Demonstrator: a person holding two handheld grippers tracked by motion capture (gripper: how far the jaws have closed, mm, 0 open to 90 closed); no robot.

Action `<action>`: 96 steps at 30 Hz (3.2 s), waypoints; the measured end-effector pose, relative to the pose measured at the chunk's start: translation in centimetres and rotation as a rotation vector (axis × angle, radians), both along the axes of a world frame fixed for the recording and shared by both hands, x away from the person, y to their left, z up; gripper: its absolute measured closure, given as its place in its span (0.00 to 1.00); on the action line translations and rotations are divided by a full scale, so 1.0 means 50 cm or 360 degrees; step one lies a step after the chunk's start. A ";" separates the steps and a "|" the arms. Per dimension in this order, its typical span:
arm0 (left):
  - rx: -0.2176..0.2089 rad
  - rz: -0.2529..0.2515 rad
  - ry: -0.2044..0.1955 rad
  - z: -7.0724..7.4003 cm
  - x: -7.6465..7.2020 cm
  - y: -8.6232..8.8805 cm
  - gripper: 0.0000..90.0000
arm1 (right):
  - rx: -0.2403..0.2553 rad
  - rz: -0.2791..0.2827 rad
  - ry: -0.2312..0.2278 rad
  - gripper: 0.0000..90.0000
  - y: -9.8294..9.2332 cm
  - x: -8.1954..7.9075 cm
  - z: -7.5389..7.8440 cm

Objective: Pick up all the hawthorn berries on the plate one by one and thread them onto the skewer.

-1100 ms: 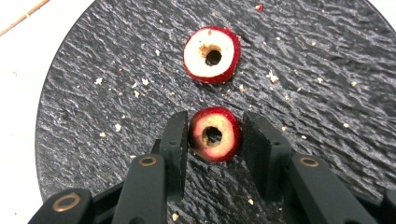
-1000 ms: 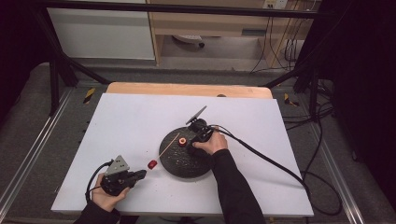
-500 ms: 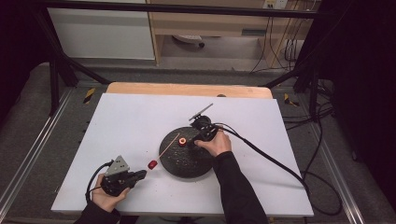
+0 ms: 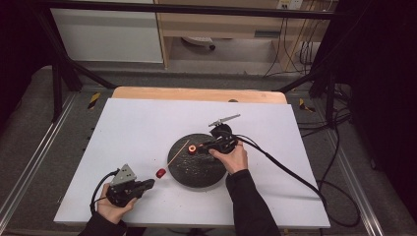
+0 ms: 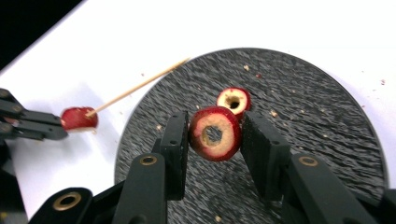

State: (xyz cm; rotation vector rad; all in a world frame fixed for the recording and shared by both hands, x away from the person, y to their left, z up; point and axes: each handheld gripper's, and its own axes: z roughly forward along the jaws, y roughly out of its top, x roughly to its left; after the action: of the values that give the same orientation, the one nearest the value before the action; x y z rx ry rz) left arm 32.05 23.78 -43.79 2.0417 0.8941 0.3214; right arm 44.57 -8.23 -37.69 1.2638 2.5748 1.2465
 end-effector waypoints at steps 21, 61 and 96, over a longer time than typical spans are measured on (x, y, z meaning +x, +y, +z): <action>-0.0048 0.0019 -0.0013 0.002 -0.006 -0.004 0.98 | 0.0706 -0.0306 -0.0153 0.70 -0.040 -0.064 -0.061; -0.0184 0.0054 -0.0097 0.012 -0.020 -0.025 0.98 | 0.1313 -0.0678 -0.0250 0.70 -0.035 -0.064 -0.065; -0.0280 0.0053 -0.0112 0.004 -0.031 -0.092 0.98 | 0.1510 -0.0741 -0.0222 0.70 -0.029 -0.061 -0.073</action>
State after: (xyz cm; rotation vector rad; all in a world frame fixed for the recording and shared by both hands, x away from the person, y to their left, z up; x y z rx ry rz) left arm 30.52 19.16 -43.60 1.8450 0.8823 0.3194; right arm 41.53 -9.69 -41.33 1.6288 1.4079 2.3787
